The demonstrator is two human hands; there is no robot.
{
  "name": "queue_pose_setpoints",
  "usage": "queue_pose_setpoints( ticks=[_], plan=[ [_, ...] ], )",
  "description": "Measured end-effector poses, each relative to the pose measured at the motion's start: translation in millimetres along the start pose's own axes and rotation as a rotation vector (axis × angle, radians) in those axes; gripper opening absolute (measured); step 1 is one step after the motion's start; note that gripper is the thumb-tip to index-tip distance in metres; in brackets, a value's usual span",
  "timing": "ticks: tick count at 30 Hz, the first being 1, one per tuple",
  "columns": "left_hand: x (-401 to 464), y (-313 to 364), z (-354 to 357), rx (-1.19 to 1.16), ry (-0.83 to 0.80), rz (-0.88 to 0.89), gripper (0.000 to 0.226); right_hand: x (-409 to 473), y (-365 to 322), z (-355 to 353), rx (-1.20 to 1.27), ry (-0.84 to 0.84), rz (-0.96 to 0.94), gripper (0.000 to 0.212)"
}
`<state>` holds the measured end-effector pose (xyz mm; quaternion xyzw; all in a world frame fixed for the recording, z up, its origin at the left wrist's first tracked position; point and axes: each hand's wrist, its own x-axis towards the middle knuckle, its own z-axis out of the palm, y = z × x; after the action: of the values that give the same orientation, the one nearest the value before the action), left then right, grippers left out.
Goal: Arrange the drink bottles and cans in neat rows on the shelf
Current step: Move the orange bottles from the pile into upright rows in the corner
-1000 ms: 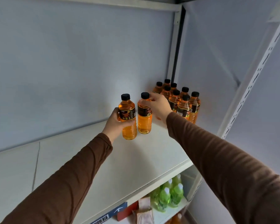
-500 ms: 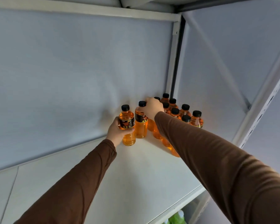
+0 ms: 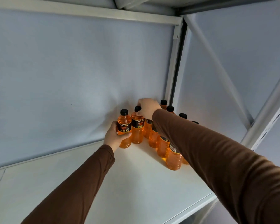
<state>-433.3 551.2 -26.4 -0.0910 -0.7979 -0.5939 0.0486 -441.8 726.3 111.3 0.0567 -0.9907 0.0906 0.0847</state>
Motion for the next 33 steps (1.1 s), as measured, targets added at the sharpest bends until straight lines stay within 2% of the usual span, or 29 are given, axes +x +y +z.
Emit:
queue_pose_setpoints(
  ticks=[3,5,11,19,25,29,33],
  plan=[
    [-6,-8,3,0.024,-0.029,-0.015,0.073,1,3,-4,-0.074,-0.057,-0.125,0.046],
    [-11,-15,7,0.062,-0.027,-0.035,0.072,2,3,-4,-0.132,-0.071,-0.171,0.044],
    [-14,-21,11,0.12,0.03,-0.035,0.062,8,2,-3,-0.167,-0.035,-0.186,0.028],
    [-15,-18,17,0.167,0.086,-0.062,0.063,10,4,1,-0.185,-0.005,-0.181,0.027],
    [-23,-12,14,0.227,0.039,-0.128,0.068,6,5,1,-0.167,0.011,-0.198,0.029],
    [-40,-6,-1,0.441,0.01,-0.152,0.076,-3,6,-8,-0.148,0.038,-0.224,0.036],
    [-68,2,-35,0.683,-0.013,-0.126,0.077,-22,-10,-20,-0.064,0.198,-0.315,0.043]
  ],
)
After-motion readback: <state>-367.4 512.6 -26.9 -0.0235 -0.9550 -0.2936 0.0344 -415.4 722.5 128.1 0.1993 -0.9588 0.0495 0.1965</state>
